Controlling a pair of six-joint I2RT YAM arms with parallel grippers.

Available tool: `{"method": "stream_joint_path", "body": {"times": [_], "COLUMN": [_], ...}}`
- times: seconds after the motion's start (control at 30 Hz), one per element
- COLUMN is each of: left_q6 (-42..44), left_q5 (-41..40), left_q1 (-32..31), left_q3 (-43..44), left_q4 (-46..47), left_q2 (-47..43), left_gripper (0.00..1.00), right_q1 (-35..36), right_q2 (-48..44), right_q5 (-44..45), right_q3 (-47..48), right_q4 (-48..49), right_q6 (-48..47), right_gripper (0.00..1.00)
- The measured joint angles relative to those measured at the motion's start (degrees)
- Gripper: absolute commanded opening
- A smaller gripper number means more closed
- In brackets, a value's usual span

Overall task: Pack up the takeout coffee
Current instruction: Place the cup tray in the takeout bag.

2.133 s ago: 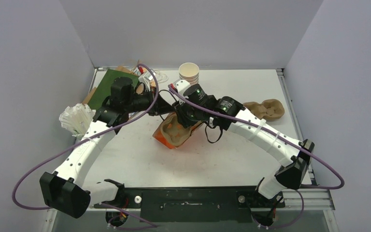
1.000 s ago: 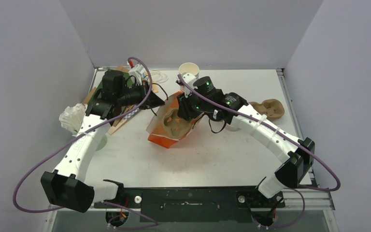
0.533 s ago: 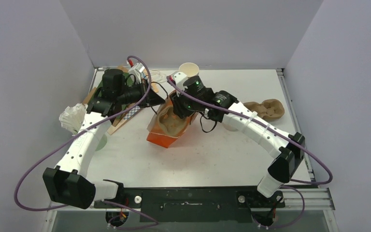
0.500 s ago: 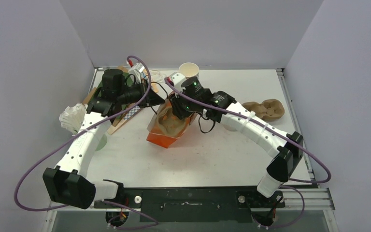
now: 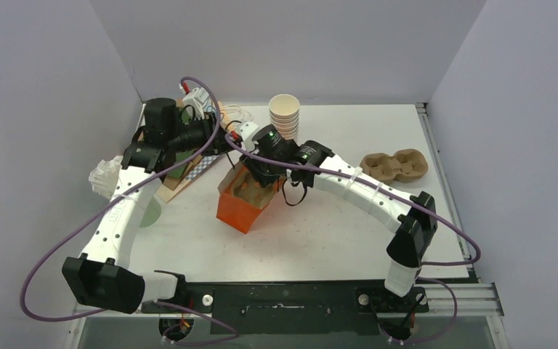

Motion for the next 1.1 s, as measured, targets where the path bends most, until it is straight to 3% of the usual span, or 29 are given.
{"method": "stream_joint_path", "body": {"times": [0.27, 0.53, 0.8, 1.1], "left_q6": [3.8, 6.9, 10.0, 11.0], "left_q5": [-3.5, -5.1, -4.7, -7.3], "left_q1": [1.4, 3.4, 3.3, 3.3], "left_q3": [3.1, 4.6, 4.0, 1.0], "left_q4": [-5.1, -9.2, -11.2, -11.6], "left_q2": [-0.3, -3.6, -5.3, -5.7], "left_gripper": [0.52, 0.63, 0.60, 0.50], "right_q1": [-0.1, -0.4, -0.1, 0.2], "right_q2": [2.8, 7.3, 13.0, 15.0], "right_q5": [0.1, -0.5, -1.1, -0.2], "right_q3": [3.9, 10.9, 18.7, 20.6], "right_q4": [-1.8, -4.7, -8.2, -12.3], "right_q6": [-0.1, -0.1, -0.9, -1.4], "right_gripper": [0.25, 0.25, 0.26, 0.31]}}
